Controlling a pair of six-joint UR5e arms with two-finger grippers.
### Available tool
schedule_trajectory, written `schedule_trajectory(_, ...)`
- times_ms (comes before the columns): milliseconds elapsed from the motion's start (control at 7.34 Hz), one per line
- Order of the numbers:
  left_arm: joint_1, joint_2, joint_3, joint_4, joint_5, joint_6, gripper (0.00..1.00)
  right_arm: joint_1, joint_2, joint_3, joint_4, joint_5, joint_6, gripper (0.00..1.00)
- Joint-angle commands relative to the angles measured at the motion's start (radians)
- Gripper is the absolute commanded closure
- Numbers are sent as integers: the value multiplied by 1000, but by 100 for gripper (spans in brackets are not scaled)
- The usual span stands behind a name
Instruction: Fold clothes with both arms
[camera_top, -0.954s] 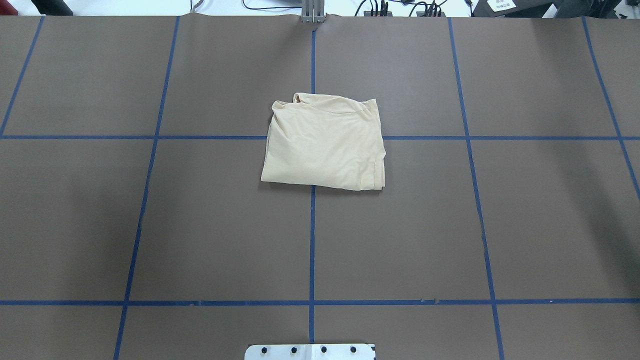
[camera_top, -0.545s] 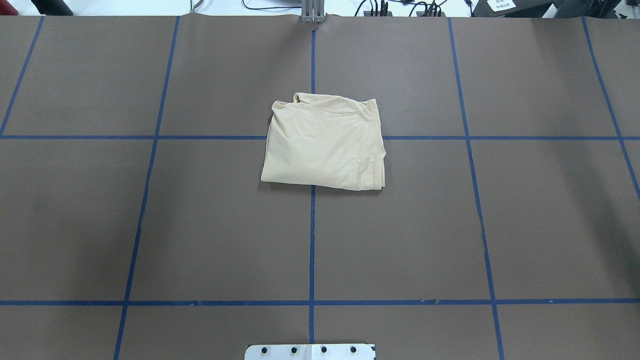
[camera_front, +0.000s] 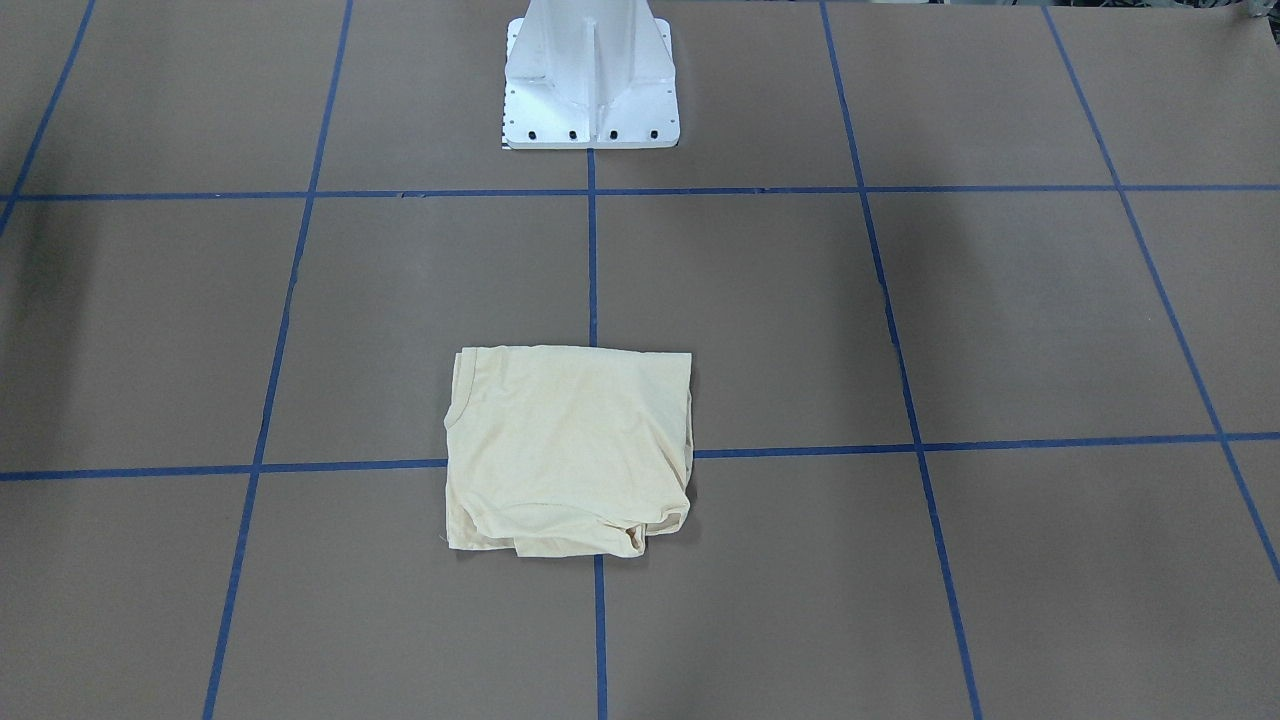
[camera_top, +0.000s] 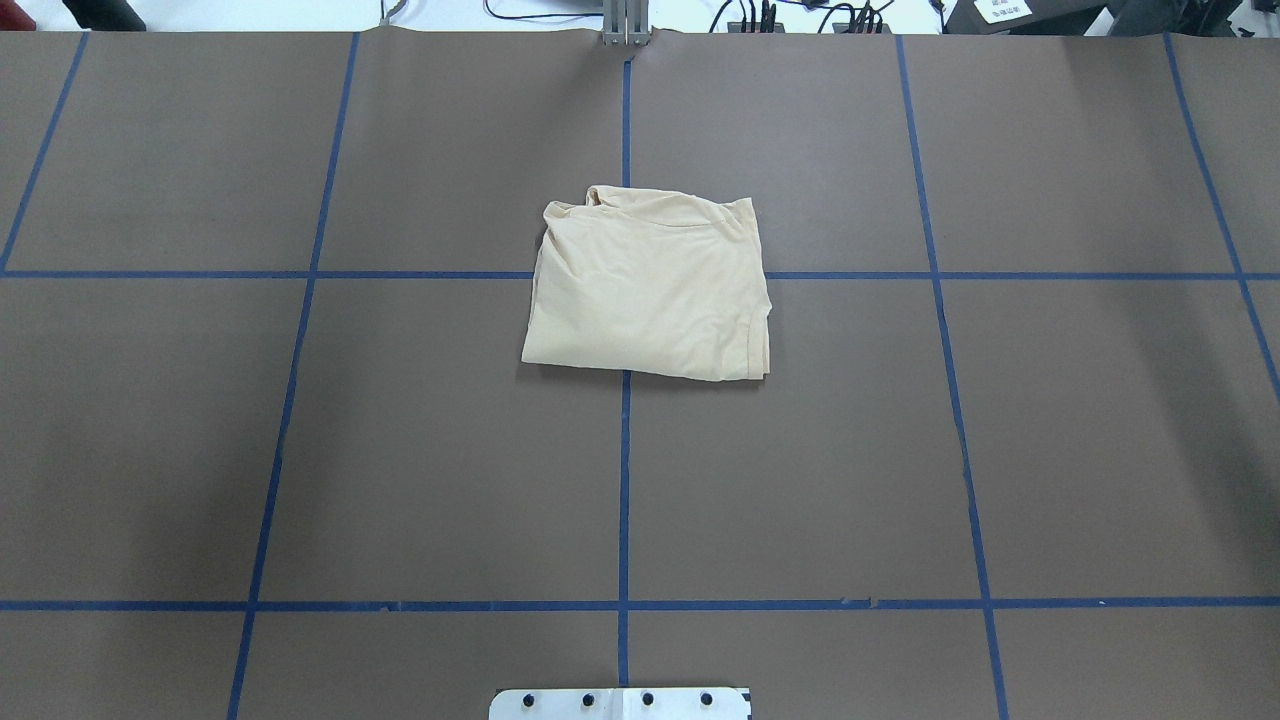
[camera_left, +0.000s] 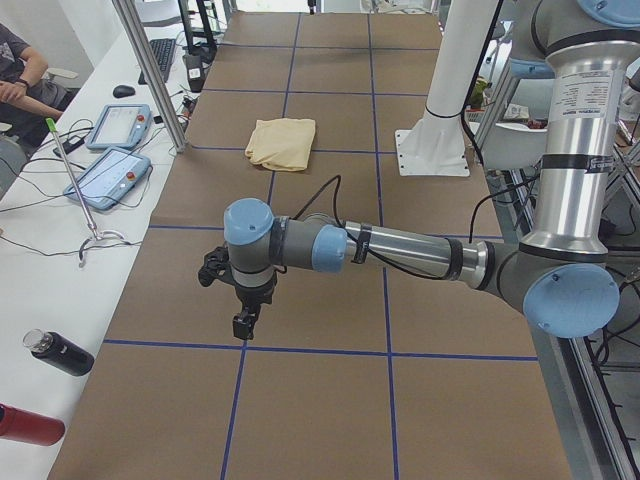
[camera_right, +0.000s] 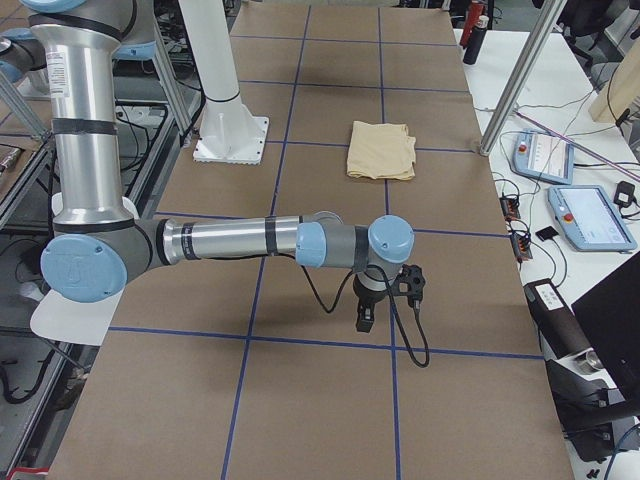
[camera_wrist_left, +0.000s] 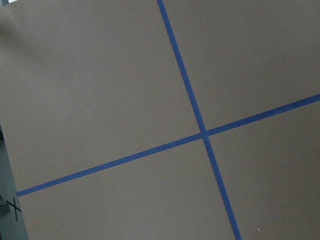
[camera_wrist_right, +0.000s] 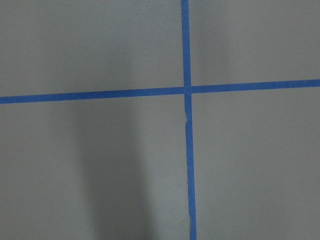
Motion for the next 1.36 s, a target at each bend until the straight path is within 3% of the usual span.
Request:
schedule_trajectory(0,12,24,-1,-2,-28,-115,0,1,-13,-19,4,-3,-2,0)
schedule_trajectory(545,29,30,25,-10,22,-116,0,6,-55,-13,6,-13,-71,0)
schedule_trajectory(681,29,30,25,-10,24,-116,0,42,-53,22,6,-3,-69,0)
schedule_trajectory(954,29,30,25,-10,24,-116,0,44,-119,207,-55,-11,-25,0)
schedule_trajectory(1226,29,30,22,-10,24,-116,0,43,-142,220,-56,-2,34,0)
